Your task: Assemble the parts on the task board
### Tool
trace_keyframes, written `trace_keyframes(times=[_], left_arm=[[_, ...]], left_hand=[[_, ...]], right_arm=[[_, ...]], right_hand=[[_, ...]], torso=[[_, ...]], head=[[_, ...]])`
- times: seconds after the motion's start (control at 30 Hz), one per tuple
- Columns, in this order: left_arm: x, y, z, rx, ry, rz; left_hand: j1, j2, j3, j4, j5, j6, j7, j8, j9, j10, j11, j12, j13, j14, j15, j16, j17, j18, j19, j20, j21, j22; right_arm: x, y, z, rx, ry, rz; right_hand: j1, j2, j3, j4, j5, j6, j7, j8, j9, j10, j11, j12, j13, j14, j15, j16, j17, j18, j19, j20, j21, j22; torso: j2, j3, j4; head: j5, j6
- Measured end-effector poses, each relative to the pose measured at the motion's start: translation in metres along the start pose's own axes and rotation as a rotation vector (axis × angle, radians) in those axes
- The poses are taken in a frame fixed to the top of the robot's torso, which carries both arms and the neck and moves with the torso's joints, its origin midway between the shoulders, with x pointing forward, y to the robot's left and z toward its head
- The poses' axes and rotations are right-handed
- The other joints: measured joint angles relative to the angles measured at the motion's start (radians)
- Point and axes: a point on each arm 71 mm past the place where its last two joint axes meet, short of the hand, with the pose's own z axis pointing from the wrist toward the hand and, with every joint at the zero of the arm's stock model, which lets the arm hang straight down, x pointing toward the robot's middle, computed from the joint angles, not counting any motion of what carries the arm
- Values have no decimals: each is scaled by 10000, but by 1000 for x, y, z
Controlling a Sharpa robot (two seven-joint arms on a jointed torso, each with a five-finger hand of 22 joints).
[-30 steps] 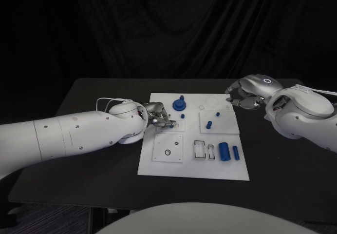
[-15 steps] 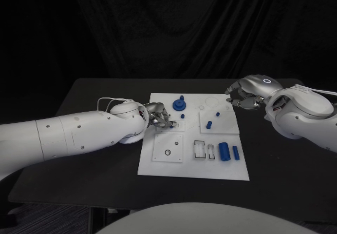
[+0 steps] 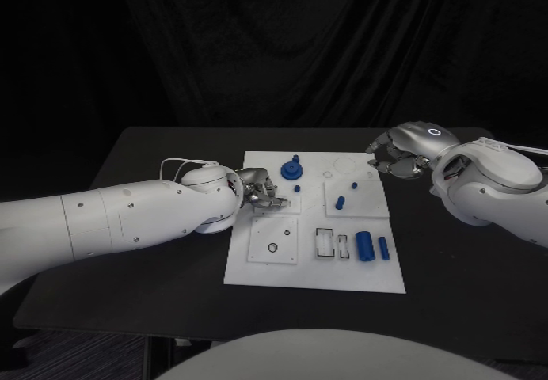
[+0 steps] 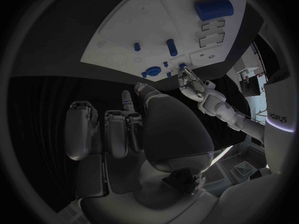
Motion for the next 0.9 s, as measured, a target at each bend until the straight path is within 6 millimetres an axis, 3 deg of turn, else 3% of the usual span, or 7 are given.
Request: trace_keyframes(times=[0.27,0.47,0.73,0.9], left_arm=[[0,0,1,-43,54,37],[0,-1,2,-58,71,57],[0,-2,4,-58,92,77],[0,-2,4,-55,113,88]], left_hand=[[0,0,2,-2,-39,0,0,39,16,0,0,0,0,0,0,0,0,0,0,0,0,0],[52,52,84,-28,159,1,0,86,48,0,0,0,0,0,0,0,0,0,0,0,0,-1],[110,101,250,-56,753,-36,-37,156,79,0,0,0,0,0,0,0,0,0,-1,-1,-38,-1],[376,-20,518,-101,1258,54,-126,385,183,0,0,0,1,0,0,0,0,-1,-1,-1,-38,-1]], right_arm=[[0,0,0,4,13,-2],[0,0,0,7,23,-5],[0,0,0,9,44,-9],[1,0,0,15,59,-12]], right_hand=[[0,0,0,0,0,0,0,0,0,0,0,0,-1,0,0,0,0,0,0,0,0,0],[0,0,0,0,0,0,0,0,-13,0,0,0,-1,0,0,0,0,-1,0,0,-50,0],[0,0,0,0,-1,-1,0,0,-12,0,0,0,1,0,0,0,0,0,0,0,-50,0],[0,0,0,0,-1,0,-1,0,-12,0,0,0,7,0,0,0,0,0,0,0,-50,0]], torso=[[0,0,0],[0,3,-1],[0,6,-1],[0,6,-2]], head=[[-3,0],[4,1],[1,0],[-17,0]])
